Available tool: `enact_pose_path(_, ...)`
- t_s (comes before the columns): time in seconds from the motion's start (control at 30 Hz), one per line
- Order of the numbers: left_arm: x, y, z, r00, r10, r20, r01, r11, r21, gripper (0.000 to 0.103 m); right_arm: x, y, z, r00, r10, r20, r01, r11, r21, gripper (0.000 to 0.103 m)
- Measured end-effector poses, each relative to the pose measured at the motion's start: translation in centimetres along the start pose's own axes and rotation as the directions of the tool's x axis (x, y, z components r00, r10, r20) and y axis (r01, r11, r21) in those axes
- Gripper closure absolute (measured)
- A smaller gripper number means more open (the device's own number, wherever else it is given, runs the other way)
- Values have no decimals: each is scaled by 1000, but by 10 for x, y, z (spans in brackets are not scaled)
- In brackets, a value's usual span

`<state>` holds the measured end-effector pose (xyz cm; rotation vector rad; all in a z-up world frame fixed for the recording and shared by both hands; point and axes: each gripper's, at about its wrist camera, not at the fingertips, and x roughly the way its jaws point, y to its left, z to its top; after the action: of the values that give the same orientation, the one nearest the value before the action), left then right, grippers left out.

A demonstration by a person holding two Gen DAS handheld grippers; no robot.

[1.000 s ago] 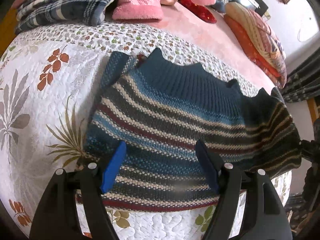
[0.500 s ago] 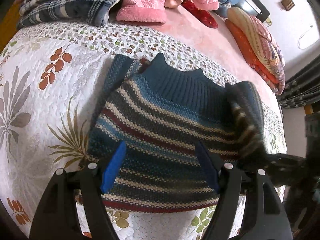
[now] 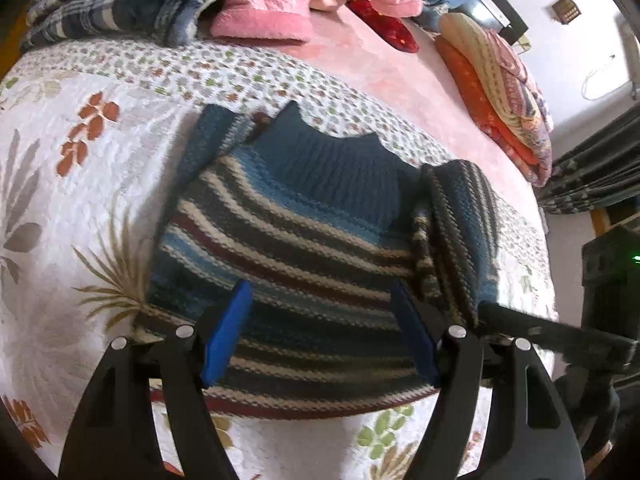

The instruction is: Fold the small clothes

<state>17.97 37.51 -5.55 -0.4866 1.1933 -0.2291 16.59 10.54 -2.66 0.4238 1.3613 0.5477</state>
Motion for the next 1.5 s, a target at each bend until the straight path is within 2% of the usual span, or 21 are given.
enact_pose_path(0.07,3,-4,-1,999,-31,-16,31,1000,-3,31,-28,-3,-6,999,18,29,-18,1000,-5,43)
enact_pose_path(0.13,7,-12,-5,997,-72,-38,72,997,-9,31,-51,-11,-15,999,0,47,1,1000,-15,43)
enact_pose_path(0.27,17,-28,-13,989,-126,-71,126,992,-7,30,-85,-53,-39,996,-51,79,50,999,11,41)
enact_pose_path(0.37,26,-39,-17,986,-136,-98,137,991,4,29,-89,-92,-54,994,-43,103,37,997,66,41)
enact_pose_path(0.43,31,-45,-20,983,-151,-104,153,988,8,29,-80,-119,-57,997,-31,76,18,986,167,41)
enact_pose_path(0.5,35,-48,-20,981,-160,-105,161,987,-1,29,-73,-137,-54,997,19,69,-34,972,233,41)
enact_pose_path(0.57,43,-53,-18,981,-157,-111,158,987,-3,28,-70,-144,-50,997,-15,74,-4,968,251,39)
enact_pose_path(0.63,51,-56,-15,981,-161,-104,162,987,-7,28,-69,-147,-47,995,-17,102,-8,969,246,14)
enact_pose_path(0.67,56,-58,-13,981,-168,-98,168,986,-17,28,-68,-147,-45,993,-22,112,-5,972,237,11)
enact_pose_path(0.83,86,-69,-8,972,-200,-124,190,978,-84,28,-63,-154,-45,996,-8,89,-16,965,261,11)
enact_pose_path(1.1,112,-116,0,978,-145,-148,145,989,-7,30,-73,-141,-43,995,36,92,-54,978,202,11)
enact_pose_path(1.2,120,-131,2,985,-66,-158,72,997,33,39,-72,-140,-41,996,1,85,-18,980,196,16)
enact_pose_path(1.27,123,-141,3,988,-6,-157,13,999,45,53,-70,-139,-41,997,-32,77,17,982,186,23)
enact_pose_path(1.3,124,-146,5,988,5,-155,3,999,48,57,-69,-139,-41,996,-43,72,29,982,185,28)
enact_pose_path(1.37,121,-159,6,989,37,-141,-26,997,79,73,-67,-140,-41,997,-45,64,33,982,183,34)
enact_pose_path(1.43,114,-172,5,992,44,-119,-30,993,118,77,-65,-140,-41,997,-55,62,43,984,175,37)
enact_pose_path(1.5,102,-180,5,996,2,-94,10,992,127,79,-65,-138,-41,993,-99,66,88,984,152,38)
